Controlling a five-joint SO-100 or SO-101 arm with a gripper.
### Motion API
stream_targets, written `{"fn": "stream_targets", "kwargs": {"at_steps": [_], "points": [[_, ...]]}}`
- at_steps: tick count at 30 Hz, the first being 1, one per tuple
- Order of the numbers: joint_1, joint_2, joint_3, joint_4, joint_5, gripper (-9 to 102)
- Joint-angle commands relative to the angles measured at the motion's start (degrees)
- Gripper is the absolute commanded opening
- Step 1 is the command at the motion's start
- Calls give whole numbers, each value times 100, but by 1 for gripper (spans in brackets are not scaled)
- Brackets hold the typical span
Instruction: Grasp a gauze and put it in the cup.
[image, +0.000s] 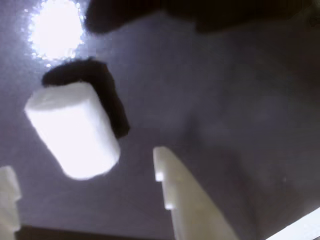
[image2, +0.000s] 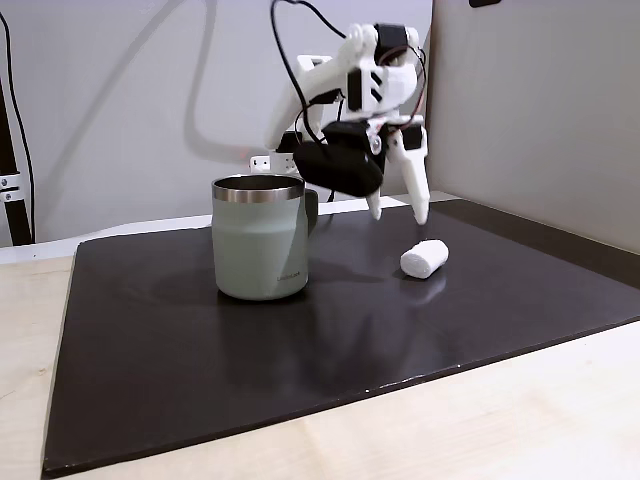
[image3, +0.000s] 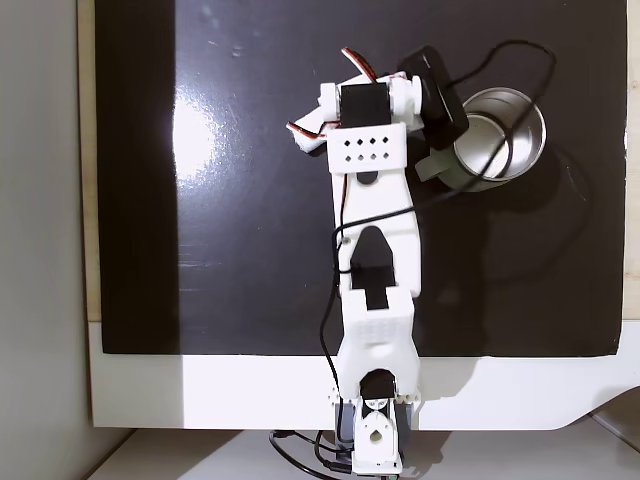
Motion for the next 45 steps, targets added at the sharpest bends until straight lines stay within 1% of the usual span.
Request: {"fn": "stream_targets", "kwargs": {"at_steps": [1, 6, 16, 23, 27, 29, 31, 32, 34, 41, 45], "points": [[-79, -185, -580, 26, -185, 32], [-132, -817, -1345, 26, -343, 34], [-633, -1670, -2127, 26, -457, 34], [-949, -2039, -2180, 26, -387, 33], [-1020, -2127, -2224, 26, -325, 29], [-1020, -2127, -2224, 26, -299, 25], [-1020, -2127, -2232, 26, -281, 18], [-1011, -2127, -2232, 35, -264, 11], [-993, -2109, -2241, 35, -237, 1], [-940, -1775, -2241, 44, -149, 0], [-940, -1204, -2048, 53, -62, 0]]}}
